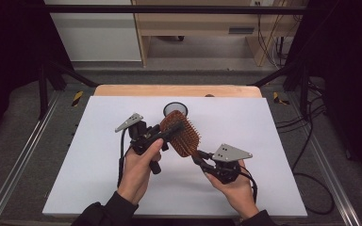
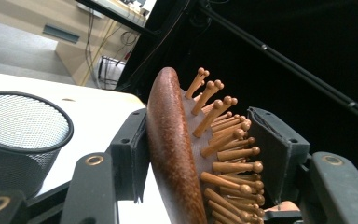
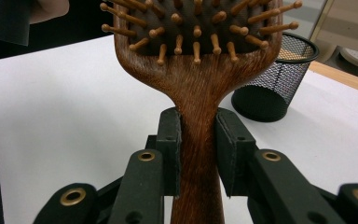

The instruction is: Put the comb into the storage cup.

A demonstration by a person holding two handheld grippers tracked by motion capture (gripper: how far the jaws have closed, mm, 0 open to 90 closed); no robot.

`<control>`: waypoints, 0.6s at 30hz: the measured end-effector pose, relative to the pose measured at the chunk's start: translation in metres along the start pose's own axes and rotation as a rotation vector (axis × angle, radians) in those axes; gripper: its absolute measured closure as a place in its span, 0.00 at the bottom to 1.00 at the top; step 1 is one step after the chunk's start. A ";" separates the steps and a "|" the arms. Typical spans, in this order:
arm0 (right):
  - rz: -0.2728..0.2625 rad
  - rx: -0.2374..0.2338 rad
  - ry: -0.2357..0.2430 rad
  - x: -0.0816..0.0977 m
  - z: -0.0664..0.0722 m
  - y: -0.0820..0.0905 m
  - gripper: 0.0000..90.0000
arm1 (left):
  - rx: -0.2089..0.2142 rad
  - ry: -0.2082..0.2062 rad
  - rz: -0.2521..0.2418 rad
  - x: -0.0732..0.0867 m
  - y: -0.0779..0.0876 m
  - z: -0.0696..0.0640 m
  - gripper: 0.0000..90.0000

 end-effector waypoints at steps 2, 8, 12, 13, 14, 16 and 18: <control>0.001 0.001 0.000 0.000 0.000 0.000 0.81 | -0.002 0.007 -0.001 0.000 0.000 0.000 0.47; 0.012 0.008 0.007 0.002 0.000 -0.001 0.81 | -0.015 0.013 0.009 0.002 -0.002 0.000 0.48; 0.020 0.010 0.008 0.003 0.001 -0.003 0.81 | -0.028 0.013 0.008 0.004 -0.002 0.000 0.49; 0.021 0.013 0.011 0.004 0.001 -0.003 0.81 | -0.031 0.016 0.007 0.004 -0.001 0.000 0.50; 0.021 0.013 0.012 0.004 0.001 -0.003 0.81 | -0.030 0.020 0.004 0.004 -0.001 -0.001 0.50; 0.022 0.015 0.013 0.004 0.001 -0.003 0.81 | -0.029 0.031 -0.002 0.003 -0.001 -0.002 0.52; 0.023 0.016 0.013 0.004 0.001 -0.003 0.81 | -0.026 0.027 -0.001 0.004 -0.001 -0.003 0.53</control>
Point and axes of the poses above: each handheld gripper's, and its own axes: y roughly backward along the jaws, x roughly out of its underside, z roughly to its left, the point moved 6 cm from there along -y, roughly forward along the jaws, and after that the axes turned 5 degrees about -z, right-handed, at the moved point
